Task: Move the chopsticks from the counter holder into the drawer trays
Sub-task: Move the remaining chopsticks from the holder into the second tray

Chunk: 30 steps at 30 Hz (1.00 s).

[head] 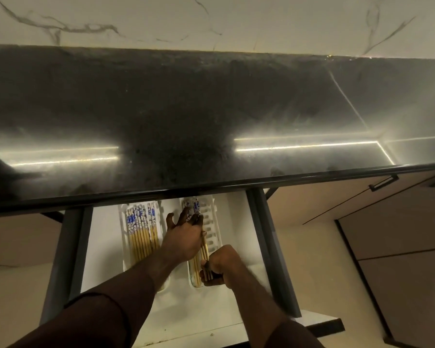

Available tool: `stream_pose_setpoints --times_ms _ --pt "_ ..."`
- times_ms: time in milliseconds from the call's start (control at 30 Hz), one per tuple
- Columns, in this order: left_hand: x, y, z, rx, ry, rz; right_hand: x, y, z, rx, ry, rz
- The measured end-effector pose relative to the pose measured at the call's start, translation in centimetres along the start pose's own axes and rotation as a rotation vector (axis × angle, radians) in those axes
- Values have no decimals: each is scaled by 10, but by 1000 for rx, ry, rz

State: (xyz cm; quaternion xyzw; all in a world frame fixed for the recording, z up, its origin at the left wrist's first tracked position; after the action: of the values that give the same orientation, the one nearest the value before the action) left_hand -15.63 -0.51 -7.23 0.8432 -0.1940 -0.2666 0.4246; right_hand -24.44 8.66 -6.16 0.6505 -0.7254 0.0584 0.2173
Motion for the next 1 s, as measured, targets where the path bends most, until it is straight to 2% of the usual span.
stream_pose_setpoints --times_ms 133,267,600,733,900,1000 --pt "1 -3 1 58 -11 25 -2 -6 8 -72 29 -84" --pt "1 -8 4 65 -6 171 0 -8 10 -110 63 -206" --pt "-4 -6 11 188 20 347 -6 -20 19 -229 160 -622" --pt "-4 -6 11 175 4 367 -12 -27 21 -258 167 -657" --pt "-5 -8 15 173 28 207 -18 -32 25 -286 195 -654" --pt "-2 -10 19 160 4 227 -20 -33 23 -292 217 -646"
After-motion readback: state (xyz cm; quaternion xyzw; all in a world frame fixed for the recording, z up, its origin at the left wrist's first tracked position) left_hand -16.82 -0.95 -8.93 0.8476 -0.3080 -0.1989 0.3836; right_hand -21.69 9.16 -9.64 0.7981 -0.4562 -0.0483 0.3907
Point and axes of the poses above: each hand's wrist, its own z-axis towards the middle knuckle, its own y-axis out of the back of the hand, x = y × z, the point moved 1 cm from there along z, towards the middle knuckle, and after that the axes turned 5 degrees about x, right-handed, at the moved point
